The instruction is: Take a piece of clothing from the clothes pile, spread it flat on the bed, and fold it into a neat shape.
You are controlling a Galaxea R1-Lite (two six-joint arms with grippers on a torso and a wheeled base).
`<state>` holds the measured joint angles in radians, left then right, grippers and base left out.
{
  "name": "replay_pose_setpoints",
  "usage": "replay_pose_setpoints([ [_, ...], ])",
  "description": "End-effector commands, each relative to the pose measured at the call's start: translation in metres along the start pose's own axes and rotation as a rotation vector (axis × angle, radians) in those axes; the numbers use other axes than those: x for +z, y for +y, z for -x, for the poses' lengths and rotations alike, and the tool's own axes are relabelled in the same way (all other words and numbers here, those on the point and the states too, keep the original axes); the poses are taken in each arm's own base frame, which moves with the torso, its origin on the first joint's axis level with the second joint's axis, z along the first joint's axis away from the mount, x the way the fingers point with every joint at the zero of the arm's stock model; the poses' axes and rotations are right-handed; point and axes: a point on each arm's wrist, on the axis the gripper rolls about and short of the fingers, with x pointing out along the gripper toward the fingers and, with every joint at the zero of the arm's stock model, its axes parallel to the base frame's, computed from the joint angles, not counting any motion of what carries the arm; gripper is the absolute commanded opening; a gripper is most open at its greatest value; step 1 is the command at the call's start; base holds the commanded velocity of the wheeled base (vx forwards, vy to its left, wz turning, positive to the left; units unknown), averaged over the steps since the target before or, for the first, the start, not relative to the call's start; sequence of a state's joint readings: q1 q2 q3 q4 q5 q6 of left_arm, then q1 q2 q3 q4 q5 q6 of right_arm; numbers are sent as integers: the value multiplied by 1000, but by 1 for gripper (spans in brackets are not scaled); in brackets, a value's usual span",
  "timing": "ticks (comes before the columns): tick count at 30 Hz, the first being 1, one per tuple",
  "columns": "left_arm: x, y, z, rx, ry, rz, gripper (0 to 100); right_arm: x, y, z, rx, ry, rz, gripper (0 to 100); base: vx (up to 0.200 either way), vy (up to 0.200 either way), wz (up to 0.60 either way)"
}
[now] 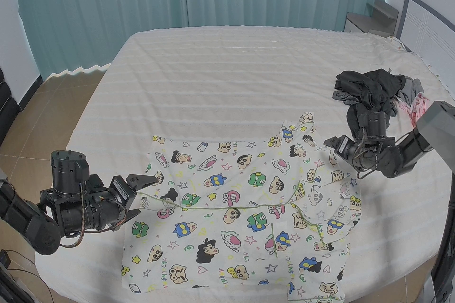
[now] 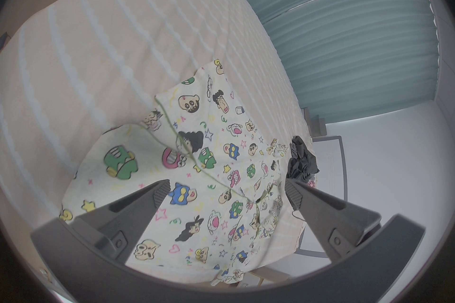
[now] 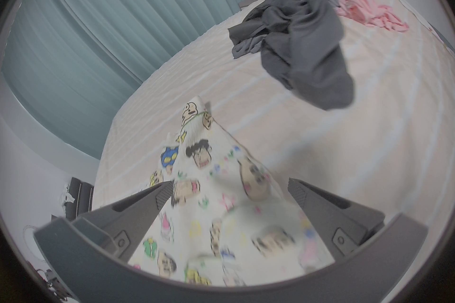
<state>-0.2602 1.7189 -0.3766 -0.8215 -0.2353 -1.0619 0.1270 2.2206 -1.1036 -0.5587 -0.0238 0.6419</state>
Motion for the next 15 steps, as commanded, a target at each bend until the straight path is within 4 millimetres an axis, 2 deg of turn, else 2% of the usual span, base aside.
replay_pose_setpoints([
  [1,-12,2,23,-15,6,-11,100,-6,-5,126,158,-83,2,100,-200,0,0],
  [4,-18,10,31,10,10,-7,100,-18,-13,151,172,-53,5,100,-200,0,0],
  [5,-18,10,31,10,10,-7,100,-18,-13,151,172,-53,5,100,-200,0,0],
  [9,-27,26,38,107,-32,-30,100,-42,-29,174,156,21,-4,100,-200,0,0],
  [15,-48,46,48,212,7,-119,100,-70,-32,199,206,122,-63,100,-200,0,0],
])
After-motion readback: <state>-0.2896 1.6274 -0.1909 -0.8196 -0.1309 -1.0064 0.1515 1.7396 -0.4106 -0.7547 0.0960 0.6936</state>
